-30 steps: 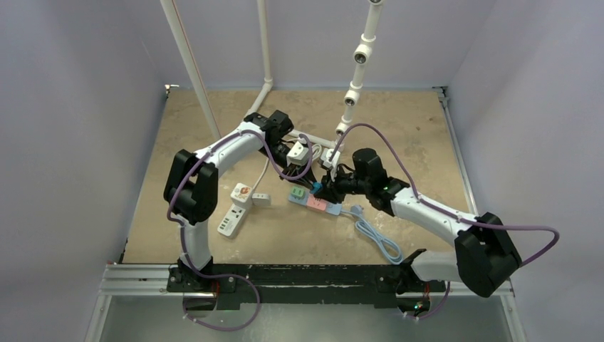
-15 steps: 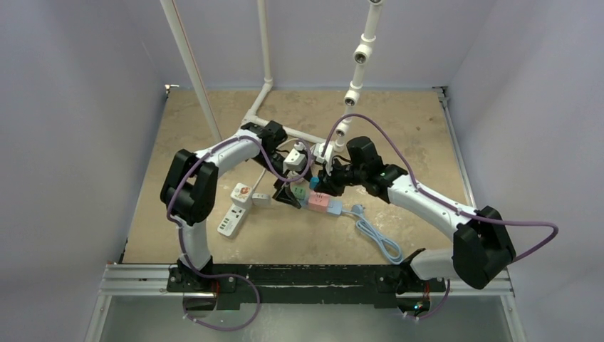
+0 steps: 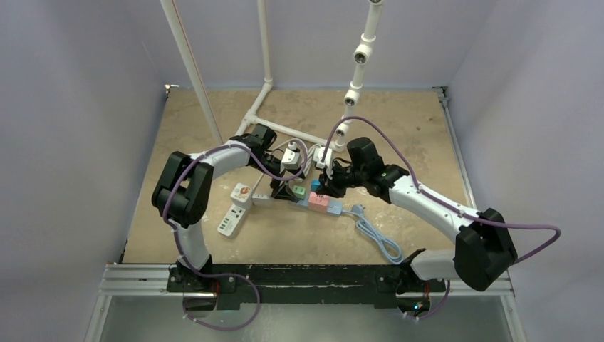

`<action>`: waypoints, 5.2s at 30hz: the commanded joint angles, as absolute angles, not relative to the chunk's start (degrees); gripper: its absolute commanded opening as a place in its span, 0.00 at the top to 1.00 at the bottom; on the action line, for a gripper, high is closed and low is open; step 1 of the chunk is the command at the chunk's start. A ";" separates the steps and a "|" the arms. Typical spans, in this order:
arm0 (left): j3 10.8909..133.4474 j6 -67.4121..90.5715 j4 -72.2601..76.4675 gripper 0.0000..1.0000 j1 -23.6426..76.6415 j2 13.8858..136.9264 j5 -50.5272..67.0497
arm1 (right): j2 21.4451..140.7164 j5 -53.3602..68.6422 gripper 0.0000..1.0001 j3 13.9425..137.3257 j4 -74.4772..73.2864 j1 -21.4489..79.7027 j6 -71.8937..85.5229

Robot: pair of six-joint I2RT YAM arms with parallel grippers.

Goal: Insert the plug
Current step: Insert the plug into the socket.

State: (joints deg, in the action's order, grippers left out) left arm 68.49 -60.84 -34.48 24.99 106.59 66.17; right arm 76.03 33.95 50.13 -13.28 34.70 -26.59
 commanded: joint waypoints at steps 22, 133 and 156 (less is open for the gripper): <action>67.23 -64.60 -32.52 0.34 28.12 107.05 64.70 | 73.81 33.76 1.00 47.21 -7.12 35.51 -27.45; 63.55 -57.52 -25.20 1.00 29.58 105.76 60.03 | 71.28 25.95 1.00 42.51 -0.50 38.31 -28.44; 63.02 -56.95 -24.49 1.00 29.62 105.56 59.85 | 72.46 27.11 1.00 41.70 -1.90 39.94 -28.14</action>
